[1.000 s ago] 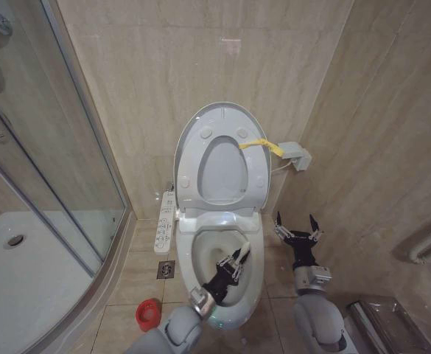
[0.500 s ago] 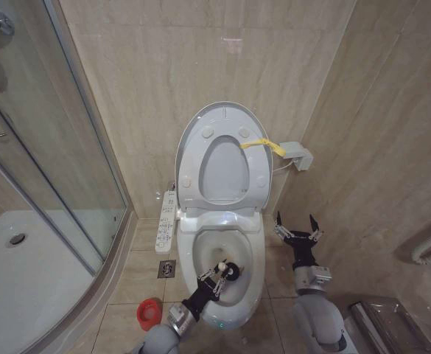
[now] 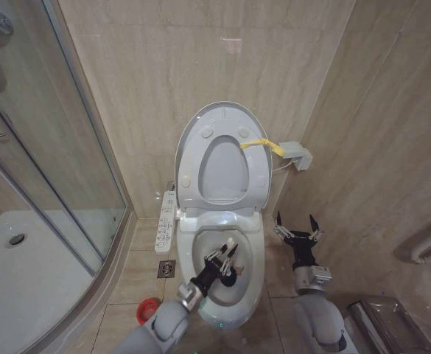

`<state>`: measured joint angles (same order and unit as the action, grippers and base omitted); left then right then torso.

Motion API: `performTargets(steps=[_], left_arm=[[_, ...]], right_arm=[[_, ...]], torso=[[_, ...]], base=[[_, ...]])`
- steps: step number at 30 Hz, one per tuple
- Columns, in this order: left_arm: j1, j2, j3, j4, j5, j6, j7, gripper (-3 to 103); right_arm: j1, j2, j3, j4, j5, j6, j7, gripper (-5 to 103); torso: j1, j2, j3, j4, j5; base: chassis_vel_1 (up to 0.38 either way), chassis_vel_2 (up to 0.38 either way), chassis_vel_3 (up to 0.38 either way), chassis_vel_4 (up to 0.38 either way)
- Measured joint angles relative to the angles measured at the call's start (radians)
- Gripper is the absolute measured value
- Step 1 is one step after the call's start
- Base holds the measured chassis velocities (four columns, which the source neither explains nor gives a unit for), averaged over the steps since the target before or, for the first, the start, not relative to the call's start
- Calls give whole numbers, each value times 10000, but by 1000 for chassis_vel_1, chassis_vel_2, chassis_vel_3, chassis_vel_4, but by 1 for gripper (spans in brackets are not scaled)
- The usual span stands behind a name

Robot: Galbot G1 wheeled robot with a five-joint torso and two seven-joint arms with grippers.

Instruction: Open the toilet lid, clean the toilet bowl with a toilet brush, close the toilet lid, and flush.

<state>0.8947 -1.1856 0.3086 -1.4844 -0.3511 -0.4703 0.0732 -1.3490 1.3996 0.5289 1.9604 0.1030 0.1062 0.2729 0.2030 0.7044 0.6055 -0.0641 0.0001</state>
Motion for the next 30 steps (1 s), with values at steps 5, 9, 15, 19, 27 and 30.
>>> performTargets(steps=[5,9,15,19,27,30], left_arm=[[-625,-297,273,440,-6,-59,90,19],[-961,-541,453,1022,-51,-204,196,19],[-1696,-1094,1022,2095,-382,-372,360,19],[-2068,-1445,1296,2785,-605,-493,465,19],[-2137,-1523,1423,3039,-632,-526,504,19],[-2151,-1513,1496,2456,-630,-364,464,19]], right_arm=[[0,0,0,0,-1,0,0,100],[0,0,0,0,0,0,0,100],[0,-1,0,0,0,0,1,100],[0,0,0,0,0,0,0,100],[0,0,0,0,0,0,1,100],[0,-1,0,0,0,0,1,100]], torso=[[0,0,0,1,0],[0,0,-1,3,1],[-1,1,-1,-1,1],[-1,1,-1,-1,0],[-1,2,-1,5,1],[-1,2,-1,-1,-1]], base=[[0,0,0,0],[0,0,0,0],[0,0,0,0],[0,0,0,0],[0,0,0,0],[0,0,0,0]])
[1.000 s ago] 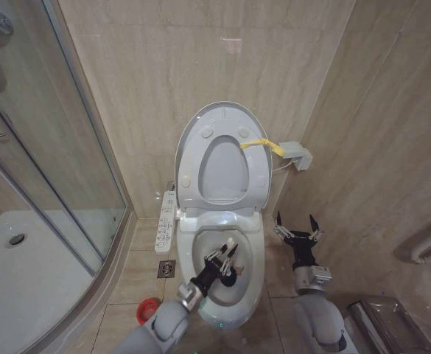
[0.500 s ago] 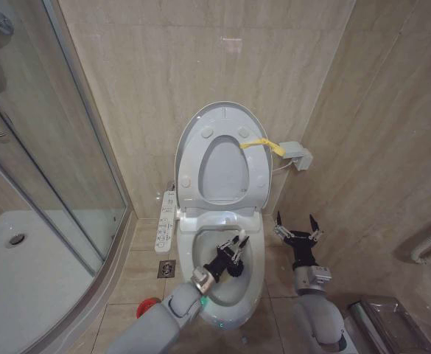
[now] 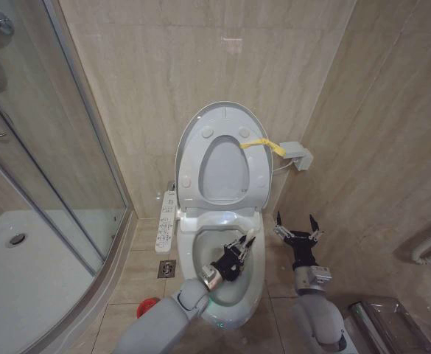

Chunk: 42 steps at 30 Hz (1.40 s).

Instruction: Open the toilet lid, clean the toilet bowl with a toilet brush, close the toilet lid, and flush.

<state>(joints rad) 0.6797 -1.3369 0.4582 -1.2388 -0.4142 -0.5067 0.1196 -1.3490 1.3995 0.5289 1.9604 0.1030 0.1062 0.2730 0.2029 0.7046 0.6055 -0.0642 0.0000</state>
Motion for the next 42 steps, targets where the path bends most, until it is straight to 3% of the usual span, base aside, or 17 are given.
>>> performTargets(steps=[7,16,27,36,42], left_arm=[[22,-158,29,-342,0,40,19,19],[-164,-158,-210,887,7,-175,185,19],[-165,-650,-171,180,3,-148,216,19],[-207,-766,-359,1408,73,-438,475,19],[-392,-813,-395,1117,52,-419,442,19]], right_arm=[[0,0,0,0,0,0,0,100],[0,0,0,0,0,0,-1,100],[0,0,0,0,0,0,0,100],[0,0,0,0,0,0,-1,100],[0,0,0,0,0,0,0,100]], torso=[[0,0,0,0,0],[0,0,0,5,0],[0,0,0,-1,0],[0,-1,0,4,1],[0,-1,0,2,1]], base=[[0,0,0,0],[0,0,0,0],[0,0,0,0],[0,0,0,0],[0,0,0,0]])
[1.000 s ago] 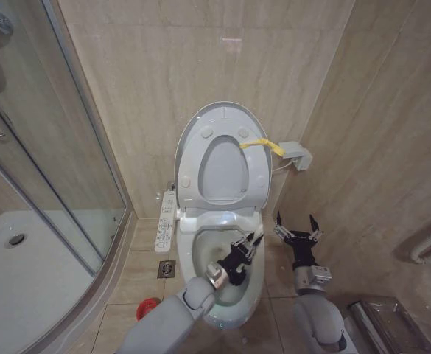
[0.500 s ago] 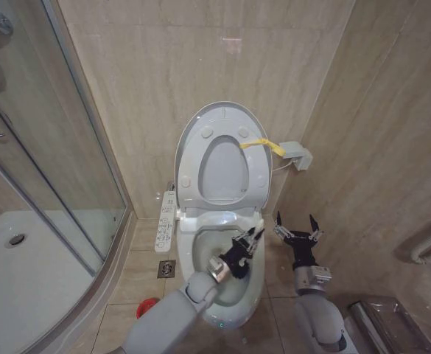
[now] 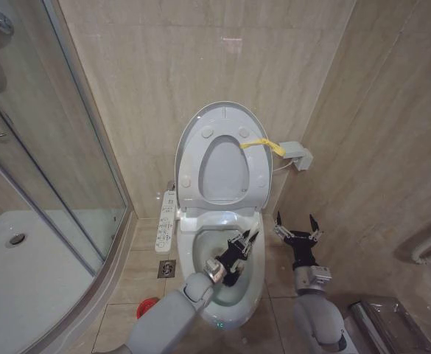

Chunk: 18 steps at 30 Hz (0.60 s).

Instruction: Open the toilet lid, clean the toilet bowl with a toilet brush, close the toilet lid, and flush.

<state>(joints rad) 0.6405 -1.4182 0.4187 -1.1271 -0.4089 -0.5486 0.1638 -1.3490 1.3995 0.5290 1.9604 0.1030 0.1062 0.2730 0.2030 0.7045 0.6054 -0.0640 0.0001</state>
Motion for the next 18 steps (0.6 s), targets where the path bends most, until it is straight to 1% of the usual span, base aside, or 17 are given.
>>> performTargets(steps=[2,5,8,10,12,15,18], left_arm=[[7,-99,68,-325,-73,5,-10,19],[107,-172,163,-431,-134,3,12,19],[224,-215,189,-220,-100,-25,127,19],[292,-286,27,235,25,-106,268,19],[307,-297,-88,393,33,-151,294,19],[331,-135,-197,311,9,-153,310,19],[459,233,-207,-377,4,51,175,19]], right_arm=[[0,0,0,0,0,0,-1,100],[0,0,0,0,0,0,-1,100],[0,0,0,0,0,0,-1,100],[0,0,0,0,0,0,-1,100],[0,0,0,0,0,0,-1,100],[0,0,0,0,0,0,1,100],[0,0,-1,0,0,0,0,100]], torso=[[0,0,0,-3,0],[0,0,0,-4,-2],[-1,0,0,-2,-1],[0,0,0,0,-1],[0,0,0,1,-1],[0,0,0,-1,-2],[0,0,0,-1,-2]], base=[[0,0,0,0],[0,0,0,0],[0,0,0,0],[0,0,0,0],[0,0,0,0],[0,0,0,0],[0,0,0,0]])
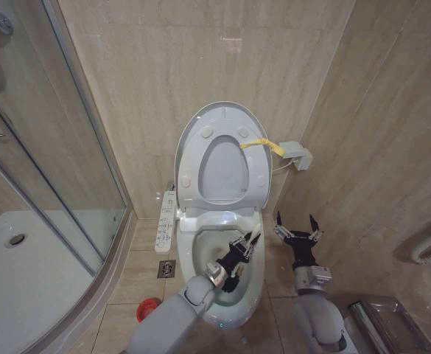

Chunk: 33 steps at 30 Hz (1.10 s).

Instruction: Open the toilet lid, clean the toilet bowl with a toilet brush, close the toilet lid, and flush.

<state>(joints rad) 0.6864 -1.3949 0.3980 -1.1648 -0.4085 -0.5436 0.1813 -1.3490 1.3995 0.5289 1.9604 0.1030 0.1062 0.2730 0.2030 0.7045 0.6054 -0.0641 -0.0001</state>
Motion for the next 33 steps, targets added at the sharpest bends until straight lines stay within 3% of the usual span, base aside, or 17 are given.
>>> performTargets(steps=[5,18,33], left_arm=[[565,657,-90,-1246,103,350,-202,19],[2434,1848,-1144,-3147,515,387,-433,19],[3758,2885,-2190,-4120,726,328,-423,19]], right_arm=[[0,0,0,0,0,0,0,100],[0,0,0,0,0,0,-1,100],[0,0,0,-1,0,0,0,100]], torso=[[0,0,0,0,0],[-1,0,-1,0,-1],[-1,0,-1,0,0]], base=[[0,0,0,0],[0,0,0,0],[0,0,0,0]])
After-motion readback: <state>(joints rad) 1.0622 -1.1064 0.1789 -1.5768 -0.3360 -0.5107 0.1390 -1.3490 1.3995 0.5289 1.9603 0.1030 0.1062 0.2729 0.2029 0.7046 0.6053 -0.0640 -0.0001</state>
